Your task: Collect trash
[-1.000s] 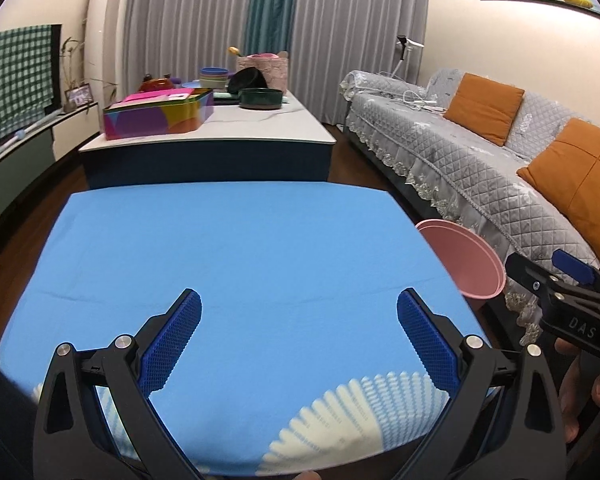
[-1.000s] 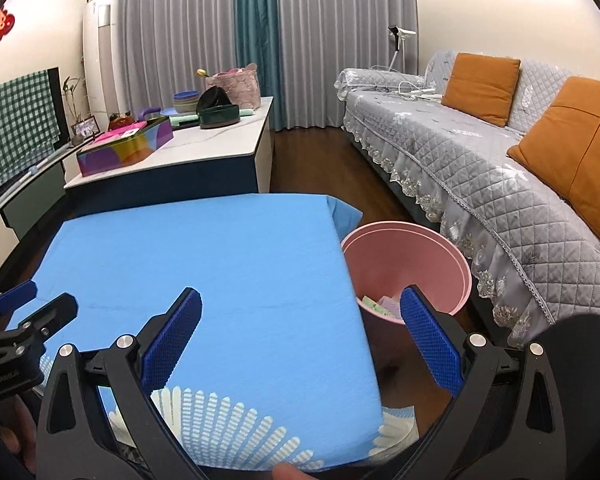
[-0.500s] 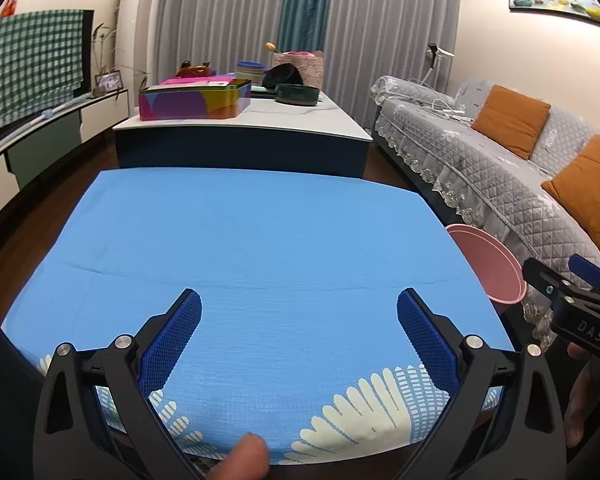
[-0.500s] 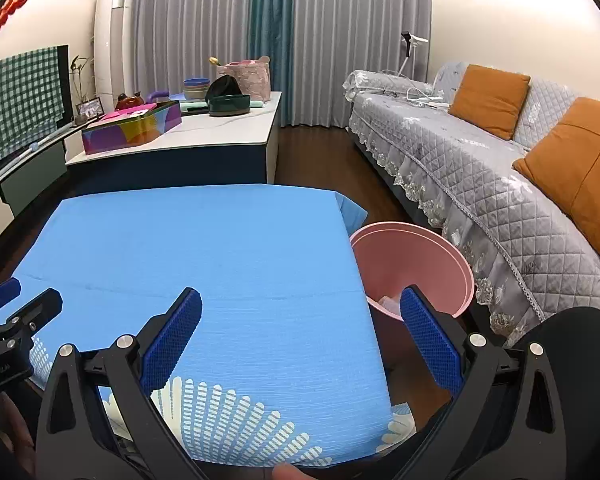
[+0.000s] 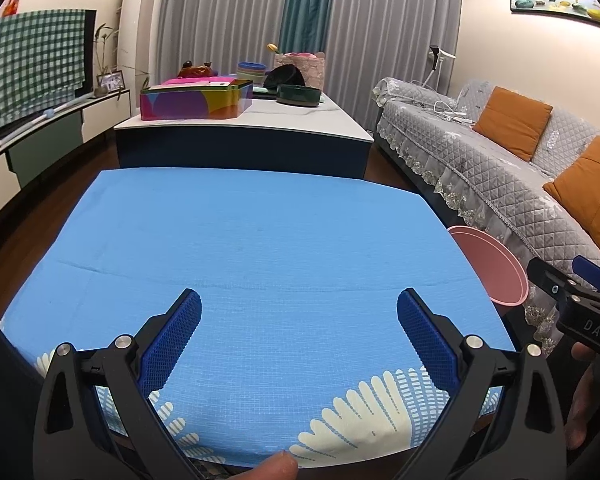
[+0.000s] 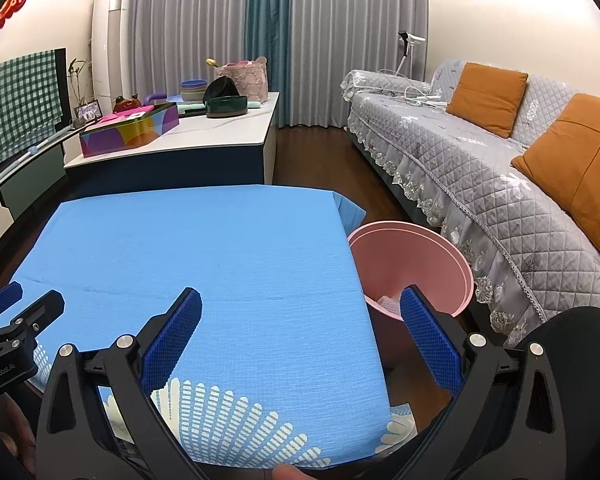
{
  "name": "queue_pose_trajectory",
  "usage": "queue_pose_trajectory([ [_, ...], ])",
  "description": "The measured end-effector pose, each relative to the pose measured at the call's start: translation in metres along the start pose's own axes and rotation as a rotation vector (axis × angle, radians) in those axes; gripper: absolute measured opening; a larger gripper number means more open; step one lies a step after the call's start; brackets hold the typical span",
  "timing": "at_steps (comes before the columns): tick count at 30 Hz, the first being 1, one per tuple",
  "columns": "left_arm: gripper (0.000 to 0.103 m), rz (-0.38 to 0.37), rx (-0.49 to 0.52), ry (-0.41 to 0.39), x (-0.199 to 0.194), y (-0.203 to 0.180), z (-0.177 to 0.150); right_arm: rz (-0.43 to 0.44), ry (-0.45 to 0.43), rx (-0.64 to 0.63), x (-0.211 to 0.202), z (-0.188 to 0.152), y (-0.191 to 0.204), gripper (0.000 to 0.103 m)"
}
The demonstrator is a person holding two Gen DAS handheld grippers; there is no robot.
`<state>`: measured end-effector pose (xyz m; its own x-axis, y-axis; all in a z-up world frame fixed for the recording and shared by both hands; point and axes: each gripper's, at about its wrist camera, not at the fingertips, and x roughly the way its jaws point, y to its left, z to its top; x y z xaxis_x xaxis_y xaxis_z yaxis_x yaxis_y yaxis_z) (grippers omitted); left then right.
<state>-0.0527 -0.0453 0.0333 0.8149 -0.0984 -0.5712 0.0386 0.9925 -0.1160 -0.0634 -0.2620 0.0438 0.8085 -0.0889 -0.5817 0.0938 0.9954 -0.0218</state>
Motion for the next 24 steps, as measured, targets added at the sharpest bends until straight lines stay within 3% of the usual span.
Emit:
queue_pose_trajectory([
  [24, 0.095, -0.007, 0.01, 0.0, 0.0021, -0.0009, -0.0005, 0.0, 0.0, 0.004, -0.0004, 0.0003, -0.0005, 0.098],
])
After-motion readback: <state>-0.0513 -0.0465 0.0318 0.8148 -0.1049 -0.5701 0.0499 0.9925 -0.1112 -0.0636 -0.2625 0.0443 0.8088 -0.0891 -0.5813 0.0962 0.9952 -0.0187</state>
